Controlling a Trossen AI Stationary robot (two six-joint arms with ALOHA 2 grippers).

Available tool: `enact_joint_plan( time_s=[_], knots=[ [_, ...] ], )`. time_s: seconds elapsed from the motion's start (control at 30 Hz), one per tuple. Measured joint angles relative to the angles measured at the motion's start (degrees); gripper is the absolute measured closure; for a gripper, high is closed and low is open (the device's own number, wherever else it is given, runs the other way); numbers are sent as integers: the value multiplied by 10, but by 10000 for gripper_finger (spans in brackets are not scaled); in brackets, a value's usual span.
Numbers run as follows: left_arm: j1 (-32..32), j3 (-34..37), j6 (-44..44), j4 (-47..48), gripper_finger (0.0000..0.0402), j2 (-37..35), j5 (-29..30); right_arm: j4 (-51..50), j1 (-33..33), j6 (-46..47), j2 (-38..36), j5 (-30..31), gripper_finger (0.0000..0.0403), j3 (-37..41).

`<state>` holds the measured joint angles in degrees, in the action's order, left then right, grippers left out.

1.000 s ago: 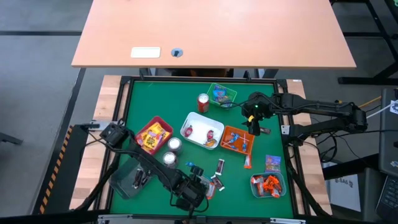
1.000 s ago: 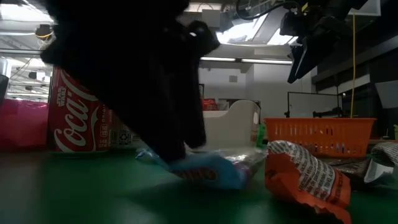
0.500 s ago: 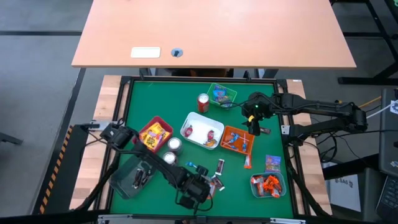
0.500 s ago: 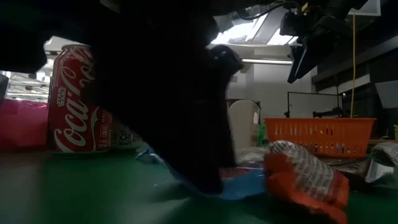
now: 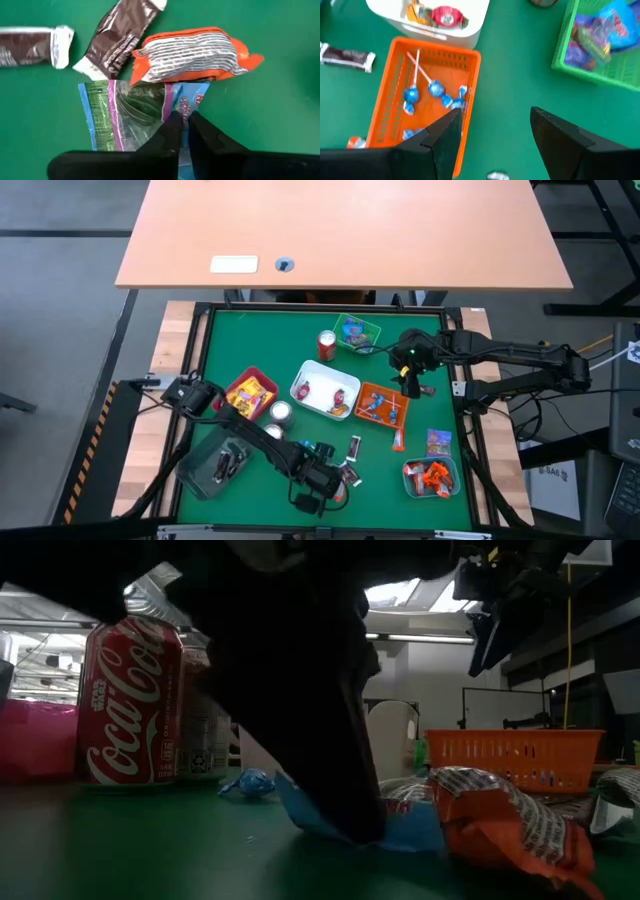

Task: Sort candy
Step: Put the blue candy into the green bin

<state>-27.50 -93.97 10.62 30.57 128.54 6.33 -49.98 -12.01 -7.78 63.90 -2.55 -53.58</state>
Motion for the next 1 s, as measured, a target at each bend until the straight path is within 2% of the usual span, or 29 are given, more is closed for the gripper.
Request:
enact_joint_plan(
  time_s=[0.23, 0.53, 0.8, 1.0],
  knots=[
    [24, 4, 42, 16, 399, -20, -48, -41, 0, 30, 0, 0, 169, 0],
    [77, 3, 26, 13, 401, -82, -57, -47, 0, 33, -36, 0, 169, 0],
    [166, 2, -36, -45, 401, -123, -76, -61, 0, 37, -81, 4, 169, 0],
    [246, 0, -92, -145, 401, -134, -75, -76, 0, 63, -91, 6, 169, 0]
  ],
)
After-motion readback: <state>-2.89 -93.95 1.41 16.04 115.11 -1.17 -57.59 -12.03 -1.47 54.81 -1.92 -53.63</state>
